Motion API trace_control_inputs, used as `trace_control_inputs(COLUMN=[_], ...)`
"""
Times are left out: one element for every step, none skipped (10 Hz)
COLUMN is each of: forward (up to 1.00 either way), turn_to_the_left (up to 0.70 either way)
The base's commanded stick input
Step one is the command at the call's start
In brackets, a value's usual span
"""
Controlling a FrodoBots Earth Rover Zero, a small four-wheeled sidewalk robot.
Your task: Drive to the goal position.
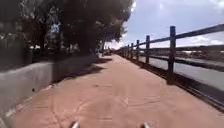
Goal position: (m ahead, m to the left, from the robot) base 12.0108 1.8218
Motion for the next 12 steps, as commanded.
trace_control_inputs(forward=[1.00,1.00,1.00,1.00,1.00,1.00,1.00,1.00,1.00,1.00,1.00,1.00], turn_to_the_left=[0.00,0.00,0.00,0.00,0.00,0.00,0.00,0.00,-0.12,-0.40,-0.37,0.00])
